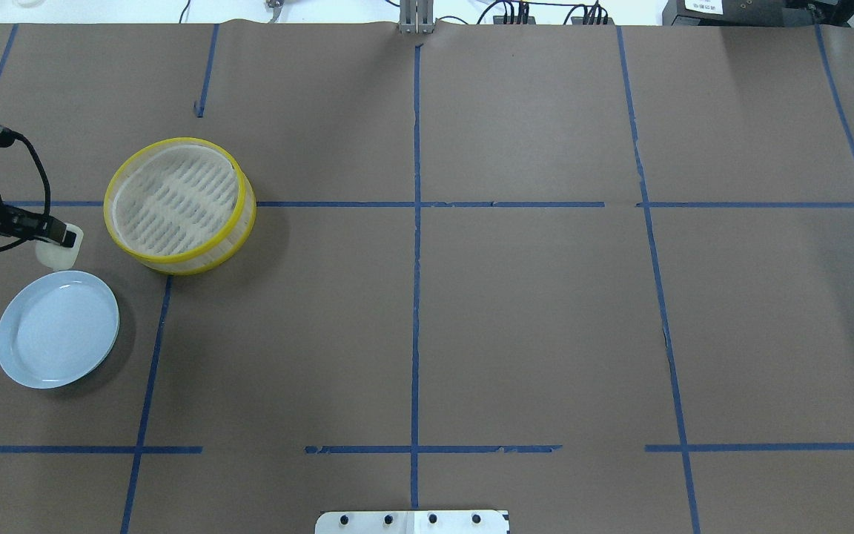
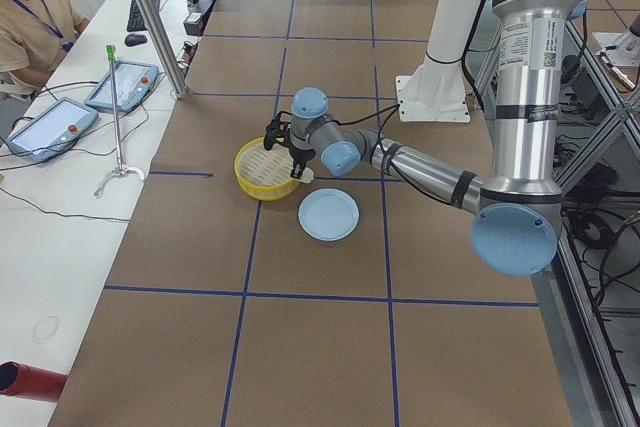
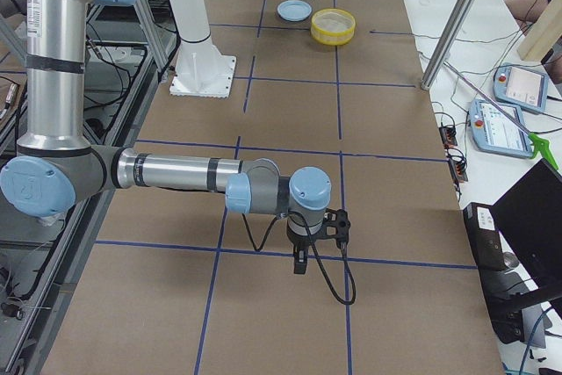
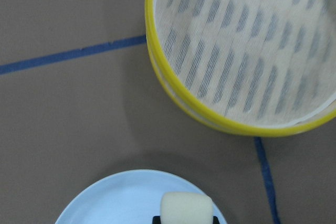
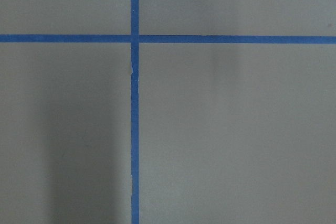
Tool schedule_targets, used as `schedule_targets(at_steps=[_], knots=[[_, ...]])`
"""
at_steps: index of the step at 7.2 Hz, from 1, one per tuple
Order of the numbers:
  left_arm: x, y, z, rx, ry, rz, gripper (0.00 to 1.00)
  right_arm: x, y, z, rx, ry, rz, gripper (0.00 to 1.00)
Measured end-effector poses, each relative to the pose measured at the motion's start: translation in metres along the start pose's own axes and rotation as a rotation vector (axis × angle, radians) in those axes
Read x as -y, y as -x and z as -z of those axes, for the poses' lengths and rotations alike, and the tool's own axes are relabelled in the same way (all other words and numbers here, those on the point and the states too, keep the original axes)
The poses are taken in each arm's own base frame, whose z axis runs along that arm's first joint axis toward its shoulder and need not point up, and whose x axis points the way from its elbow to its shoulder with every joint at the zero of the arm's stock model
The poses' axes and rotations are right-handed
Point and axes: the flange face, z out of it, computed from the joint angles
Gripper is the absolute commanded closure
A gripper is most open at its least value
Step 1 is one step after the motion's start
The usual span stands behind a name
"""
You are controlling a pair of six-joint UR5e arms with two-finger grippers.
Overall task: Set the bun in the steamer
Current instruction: 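Carry the bun with the left gripper over the yellow steamer basket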
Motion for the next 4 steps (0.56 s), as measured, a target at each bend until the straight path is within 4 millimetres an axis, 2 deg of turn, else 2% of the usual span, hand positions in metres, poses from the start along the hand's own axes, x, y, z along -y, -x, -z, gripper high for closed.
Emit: schedule_targets(at_steps=[2, 4], knots=[[0.063, -0.031, -0.012, 0.015, 0.006, 0.085, 0.64, 0.000, 0.000, 0.000, 0.000, 0.000, 0.000, 0.00], [0.101, -0.042, -0.039, 0.040, 0.032, 0.183, 0.64, 0.000, 0.000, 0.000, 0.000, 0.000, 0.000, 0.00]])
